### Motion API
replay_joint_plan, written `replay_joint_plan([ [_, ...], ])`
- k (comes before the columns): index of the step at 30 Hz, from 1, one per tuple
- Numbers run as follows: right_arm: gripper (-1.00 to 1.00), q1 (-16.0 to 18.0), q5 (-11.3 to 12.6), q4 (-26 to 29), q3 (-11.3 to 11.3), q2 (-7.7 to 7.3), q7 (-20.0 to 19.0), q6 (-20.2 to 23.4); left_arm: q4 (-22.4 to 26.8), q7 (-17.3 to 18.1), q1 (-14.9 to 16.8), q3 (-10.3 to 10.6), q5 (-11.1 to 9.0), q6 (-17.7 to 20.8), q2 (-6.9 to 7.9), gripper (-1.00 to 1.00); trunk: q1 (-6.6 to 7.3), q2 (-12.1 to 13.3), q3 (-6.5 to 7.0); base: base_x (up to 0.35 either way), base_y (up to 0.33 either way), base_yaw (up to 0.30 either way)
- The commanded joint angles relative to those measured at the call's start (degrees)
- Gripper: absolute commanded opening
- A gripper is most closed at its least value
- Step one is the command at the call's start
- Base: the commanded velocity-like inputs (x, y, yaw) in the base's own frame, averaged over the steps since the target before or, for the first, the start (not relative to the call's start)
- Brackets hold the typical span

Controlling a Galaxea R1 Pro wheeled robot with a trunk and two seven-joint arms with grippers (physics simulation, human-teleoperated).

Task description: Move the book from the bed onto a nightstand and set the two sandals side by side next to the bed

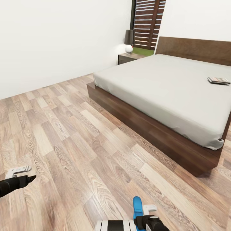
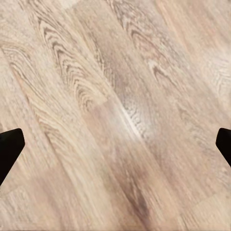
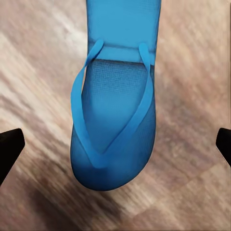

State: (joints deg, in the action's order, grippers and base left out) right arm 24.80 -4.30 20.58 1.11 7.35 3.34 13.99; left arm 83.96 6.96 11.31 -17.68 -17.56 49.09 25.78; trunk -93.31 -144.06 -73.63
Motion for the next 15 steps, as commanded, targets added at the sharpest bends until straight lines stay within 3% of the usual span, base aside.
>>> replay_joint_plan([
  [1, 1.0, 0.0, -0.4, 0.1, 0.1, 0.03, 0.1, 0.4, 0.0, 0.5, 0.0, -0.1, 0.3, 0.3, -0.01, 1.0, 0.01, 0.0, -0.04, 0.0, 0.0, 0.0],
  [15, 1.0, 1.6, -0.2, 0.1, 0.1, -0.04, 0.1, 0.4, 1.1, 0.3, 0.0, -0.4, 0.4, 0.9, -0.03, 1.0, 0.01, 0.0, -0.04, 0.0, 0.0, 0.0],
])
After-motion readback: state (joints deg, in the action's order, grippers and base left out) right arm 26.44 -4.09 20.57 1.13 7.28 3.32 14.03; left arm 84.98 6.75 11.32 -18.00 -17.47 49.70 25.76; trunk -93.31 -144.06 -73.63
